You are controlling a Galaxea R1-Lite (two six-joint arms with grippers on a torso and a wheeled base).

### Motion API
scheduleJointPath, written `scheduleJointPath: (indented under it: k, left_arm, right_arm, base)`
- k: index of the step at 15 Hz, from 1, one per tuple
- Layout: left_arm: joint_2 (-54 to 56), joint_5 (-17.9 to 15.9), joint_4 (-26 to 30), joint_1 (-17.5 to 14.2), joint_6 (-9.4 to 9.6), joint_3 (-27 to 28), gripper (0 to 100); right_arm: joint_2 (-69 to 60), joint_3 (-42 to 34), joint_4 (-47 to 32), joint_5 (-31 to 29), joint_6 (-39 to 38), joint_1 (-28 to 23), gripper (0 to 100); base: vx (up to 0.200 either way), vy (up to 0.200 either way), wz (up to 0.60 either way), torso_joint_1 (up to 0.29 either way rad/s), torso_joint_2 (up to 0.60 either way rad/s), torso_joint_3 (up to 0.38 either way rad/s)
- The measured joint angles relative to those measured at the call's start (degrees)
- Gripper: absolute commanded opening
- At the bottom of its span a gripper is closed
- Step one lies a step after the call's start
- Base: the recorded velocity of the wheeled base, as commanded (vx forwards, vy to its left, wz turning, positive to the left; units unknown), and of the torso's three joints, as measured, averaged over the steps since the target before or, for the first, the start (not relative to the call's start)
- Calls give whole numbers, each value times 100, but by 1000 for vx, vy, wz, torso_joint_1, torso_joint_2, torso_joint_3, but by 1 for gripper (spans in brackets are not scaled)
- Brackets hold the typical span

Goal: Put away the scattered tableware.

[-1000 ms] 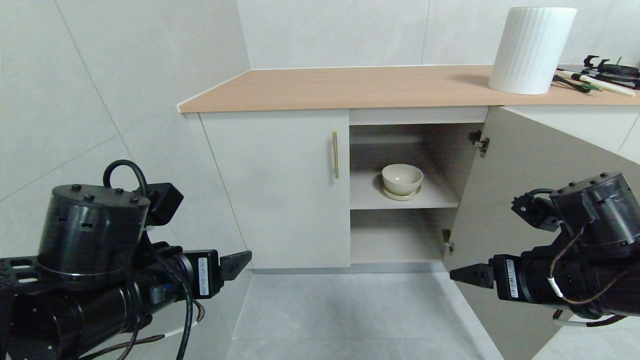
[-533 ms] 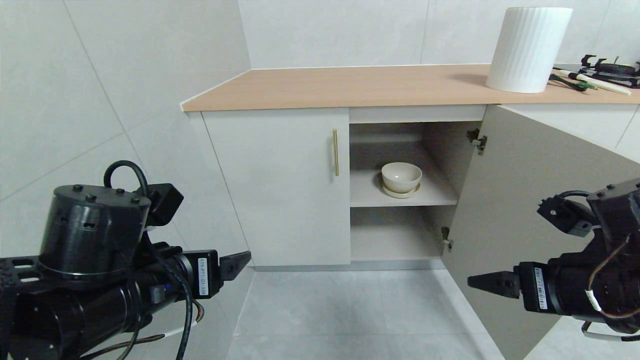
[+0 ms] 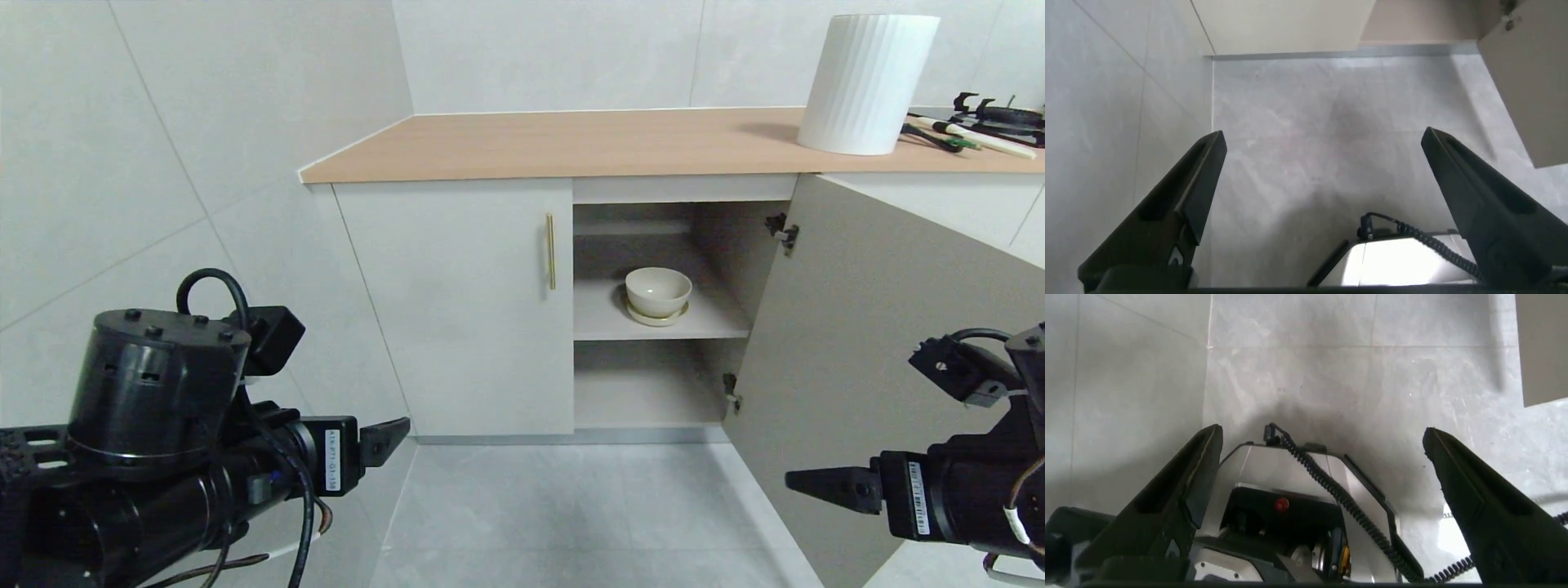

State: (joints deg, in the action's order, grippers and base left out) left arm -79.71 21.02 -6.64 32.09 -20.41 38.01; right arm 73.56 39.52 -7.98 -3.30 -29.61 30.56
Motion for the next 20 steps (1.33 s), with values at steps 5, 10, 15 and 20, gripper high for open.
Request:
scheduleJointPath:
  k: [5, 10, 15, 20]
  left_arm:
    - [-5, -2, 2, -6, 2, -6, 100]
    - [-13, -2, -5, -1, 0, -4, 100]
    - [-13, -5, -2, -1, -1, -4, 100]
    - [-9, -2, -5, 0, -4, -4, 100]
  right_arm:
    - [-11, 107, -769, 2, 6, -59, 100]
    - [-33, 485, -1558, -2, 16, -269, 100]
    - [-107, 935, -2035, -9, 484, -1410, 100]
    - [-187, 1384, -2158, -6, 1248, -3049, 100]
  base:
    - [0, -200, 0, 2, 0, -1]
    - [0, -200, 0, -1, 4, 1]
    - [0, 0, 0, 0, 0, 0]
    - [0, 0, 0, 0, 0, 0]
